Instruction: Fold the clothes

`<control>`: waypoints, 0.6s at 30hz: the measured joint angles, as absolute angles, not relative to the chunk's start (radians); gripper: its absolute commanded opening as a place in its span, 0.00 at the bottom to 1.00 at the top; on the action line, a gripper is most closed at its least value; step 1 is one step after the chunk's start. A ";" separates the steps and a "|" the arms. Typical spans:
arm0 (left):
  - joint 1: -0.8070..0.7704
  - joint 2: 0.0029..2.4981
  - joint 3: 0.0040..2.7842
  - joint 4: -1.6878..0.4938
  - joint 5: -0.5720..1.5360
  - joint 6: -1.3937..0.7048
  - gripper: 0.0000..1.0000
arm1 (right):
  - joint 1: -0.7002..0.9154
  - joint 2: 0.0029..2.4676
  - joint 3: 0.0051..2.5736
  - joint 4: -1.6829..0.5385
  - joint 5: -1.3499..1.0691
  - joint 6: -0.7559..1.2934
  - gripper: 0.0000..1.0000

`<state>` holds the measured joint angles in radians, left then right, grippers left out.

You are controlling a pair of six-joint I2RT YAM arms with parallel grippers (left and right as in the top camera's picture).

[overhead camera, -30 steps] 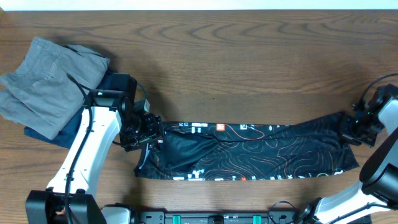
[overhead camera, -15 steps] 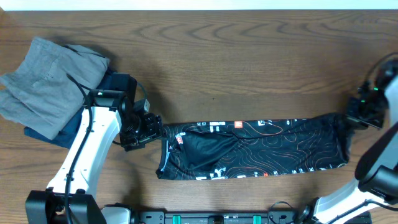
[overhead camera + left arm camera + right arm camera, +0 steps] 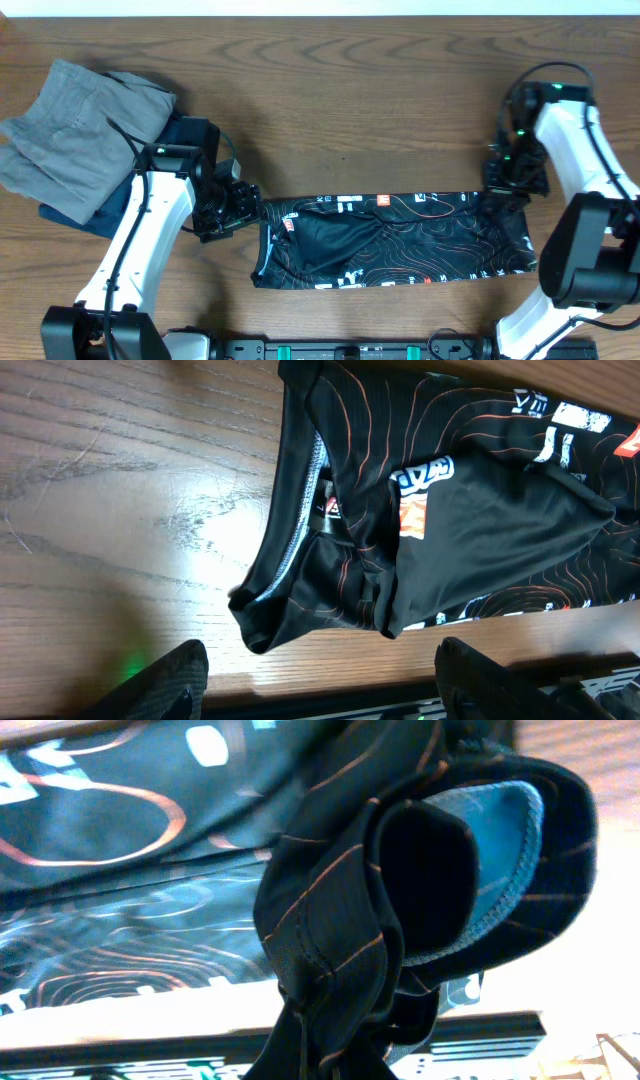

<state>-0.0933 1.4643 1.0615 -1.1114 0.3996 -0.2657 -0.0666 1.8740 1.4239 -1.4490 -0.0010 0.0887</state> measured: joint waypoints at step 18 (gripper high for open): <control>-0.093 1.464 1.061 -1.111 0.400 -0.266 0.80 | 0.227 1.874 1.424 -1.415 -0.028 0.224 0.01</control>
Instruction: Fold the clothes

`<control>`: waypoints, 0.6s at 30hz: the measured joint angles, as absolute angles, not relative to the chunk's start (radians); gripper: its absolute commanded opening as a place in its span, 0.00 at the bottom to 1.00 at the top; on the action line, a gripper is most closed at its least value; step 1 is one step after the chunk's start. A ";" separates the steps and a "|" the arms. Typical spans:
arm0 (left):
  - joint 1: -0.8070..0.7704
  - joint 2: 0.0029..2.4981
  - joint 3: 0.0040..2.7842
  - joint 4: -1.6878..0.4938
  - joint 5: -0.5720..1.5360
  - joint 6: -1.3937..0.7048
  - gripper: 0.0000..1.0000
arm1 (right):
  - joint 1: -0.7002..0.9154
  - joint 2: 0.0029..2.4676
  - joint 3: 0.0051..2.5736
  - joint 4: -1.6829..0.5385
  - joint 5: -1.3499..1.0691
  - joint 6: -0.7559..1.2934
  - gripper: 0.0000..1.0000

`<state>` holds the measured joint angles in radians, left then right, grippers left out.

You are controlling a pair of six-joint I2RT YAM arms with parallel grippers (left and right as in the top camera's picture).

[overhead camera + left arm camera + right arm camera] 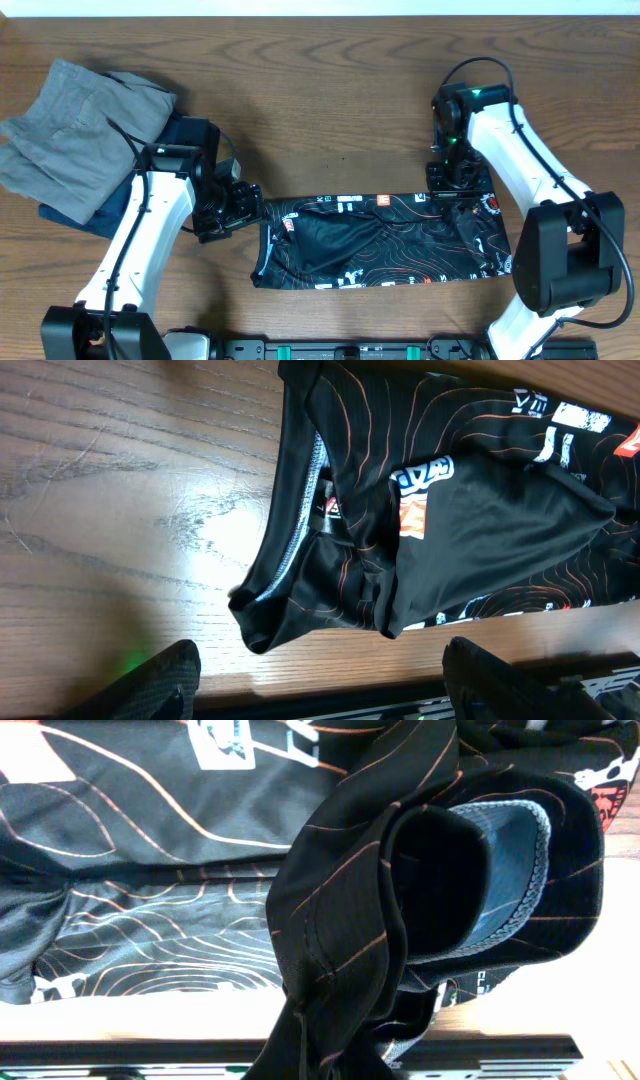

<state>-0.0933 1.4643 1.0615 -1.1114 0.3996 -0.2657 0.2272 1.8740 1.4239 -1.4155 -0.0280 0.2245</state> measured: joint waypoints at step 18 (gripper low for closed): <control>-0.093 1.464 1.061 -1.115 0.400 -0.266 0.82 | 0.323 1.874 1.424 -1.415 -0.028 0.239 0.01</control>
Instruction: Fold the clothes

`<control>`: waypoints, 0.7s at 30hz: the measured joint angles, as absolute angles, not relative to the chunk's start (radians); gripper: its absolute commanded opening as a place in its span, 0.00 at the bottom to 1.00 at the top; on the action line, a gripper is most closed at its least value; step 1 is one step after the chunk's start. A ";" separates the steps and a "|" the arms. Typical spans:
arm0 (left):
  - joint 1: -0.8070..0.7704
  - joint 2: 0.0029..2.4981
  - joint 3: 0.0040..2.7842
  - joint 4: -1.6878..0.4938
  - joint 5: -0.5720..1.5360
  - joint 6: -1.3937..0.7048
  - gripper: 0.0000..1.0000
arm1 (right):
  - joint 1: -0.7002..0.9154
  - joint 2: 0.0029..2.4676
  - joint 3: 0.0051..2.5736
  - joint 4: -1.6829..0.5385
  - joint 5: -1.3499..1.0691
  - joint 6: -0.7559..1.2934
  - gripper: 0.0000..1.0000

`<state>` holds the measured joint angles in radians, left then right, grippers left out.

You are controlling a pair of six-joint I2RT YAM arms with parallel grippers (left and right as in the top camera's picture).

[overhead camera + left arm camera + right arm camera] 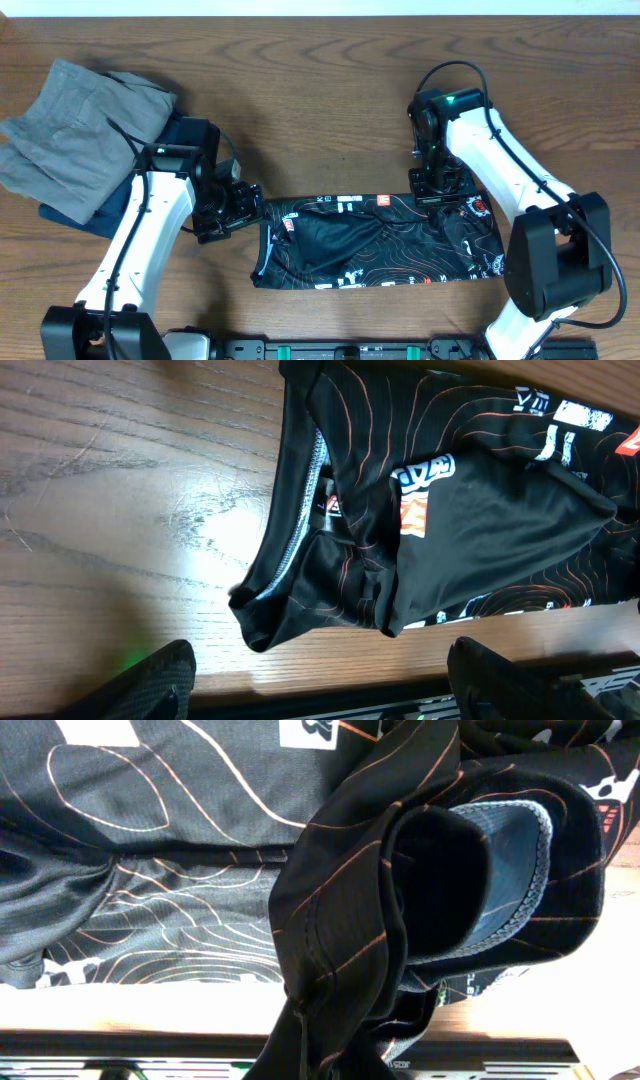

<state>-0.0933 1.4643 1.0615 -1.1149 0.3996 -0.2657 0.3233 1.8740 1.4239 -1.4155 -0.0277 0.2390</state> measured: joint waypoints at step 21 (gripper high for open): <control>-0.093 1.464 1.061 -1.115 0.400 -0.266 0.82 | 0.347 1.874 1.424 -1.496 -0.110 0.233 0.24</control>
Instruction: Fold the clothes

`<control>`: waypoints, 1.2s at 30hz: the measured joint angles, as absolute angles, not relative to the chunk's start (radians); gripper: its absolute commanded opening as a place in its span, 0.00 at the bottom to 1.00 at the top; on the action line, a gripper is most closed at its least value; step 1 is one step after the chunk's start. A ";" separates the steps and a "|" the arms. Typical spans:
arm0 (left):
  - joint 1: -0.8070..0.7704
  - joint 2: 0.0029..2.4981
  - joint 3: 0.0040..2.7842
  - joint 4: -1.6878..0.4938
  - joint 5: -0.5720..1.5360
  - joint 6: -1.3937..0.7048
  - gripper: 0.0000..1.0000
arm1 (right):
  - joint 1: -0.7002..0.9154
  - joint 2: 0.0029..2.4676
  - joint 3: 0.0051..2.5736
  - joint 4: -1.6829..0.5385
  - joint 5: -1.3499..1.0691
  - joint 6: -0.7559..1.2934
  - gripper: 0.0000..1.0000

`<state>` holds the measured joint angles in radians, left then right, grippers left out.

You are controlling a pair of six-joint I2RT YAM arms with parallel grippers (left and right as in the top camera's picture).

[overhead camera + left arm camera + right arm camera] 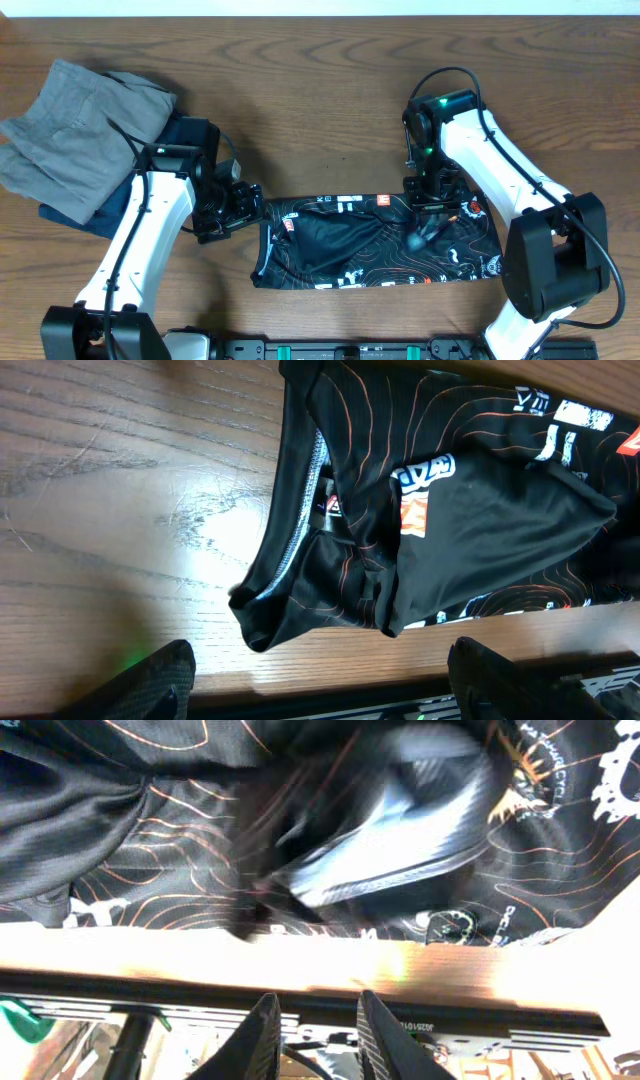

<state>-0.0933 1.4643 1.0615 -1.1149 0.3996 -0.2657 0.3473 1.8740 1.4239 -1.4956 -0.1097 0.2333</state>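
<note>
A black garment with orange contour lines [340, 245] lies lengthwise along the table's near edge. Its right end is doubled back over itself, and a loose bunch of cloth [416, 238] rests on top, blurred in the right wrist view [370, 830]. My right gripper [428, 192] hovers over that part; in its own view the right gripper [318, 1012] is open with nothing between the fingers. My left gripper [236, 208] stands open beside the garment's left end, the waistband [290, 550] lying just ahead of the left gripper [320, 685].
A grey garment [75, 130] lies on a dark blue one [112, 212] at the far left of the wooden table [320, 90]. A black rail [350, 350] runs along the near edge, close behind the garment.
My right gripper was shut on the gathered end of the black garment; now it is open and the cloth has dropped onto the garment below. The left arm has not moved.
My right gripper held the garment's right end at the far right of the table. Then it was further left over the garment, then further still, the right end doubling over. Now the cloth is released there. The left gripper stayed open at the left end.
</note>
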 measured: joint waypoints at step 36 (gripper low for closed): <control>-0.093 1.464 1.061 -1.118 0.392 -0.266 0.83 | 0.348 1.871 1.085 -1.094 0.088 0.321 0.14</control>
